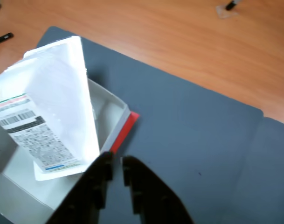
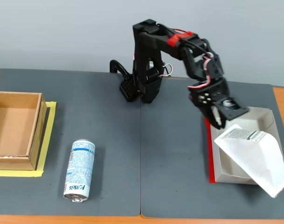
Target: Pick the sandwich and put it in the gray box
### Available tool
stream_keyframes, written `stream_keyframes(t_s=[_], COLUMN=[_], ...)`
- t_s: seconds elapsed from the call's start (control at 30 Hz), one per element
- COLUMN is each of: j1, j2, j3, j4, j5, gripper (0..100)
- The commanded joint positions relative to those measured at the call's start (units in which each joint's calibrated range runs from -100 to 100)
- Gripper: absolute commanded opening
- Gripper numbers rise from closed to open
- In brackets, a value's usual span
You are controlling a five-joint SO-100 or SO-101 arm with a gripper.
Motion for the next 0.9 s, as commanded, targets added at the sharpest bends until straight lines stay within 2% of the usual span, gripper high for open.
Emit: stream_keyframes(t_s=[0.0, 0.33, 0.57, 0.87], j1=[3.7, 10.3, 13.6, 16.6], j2=[-9.4, -26.8, -38.1, -48.7], j3=[7.3, 27.6, 41.3, 52.4], j4=[-2.3, -3.0, -7.1, -7.3], j5=[0.7, 2.4, 3.6, 4.1], gripper=[2, 2, 2, 2])
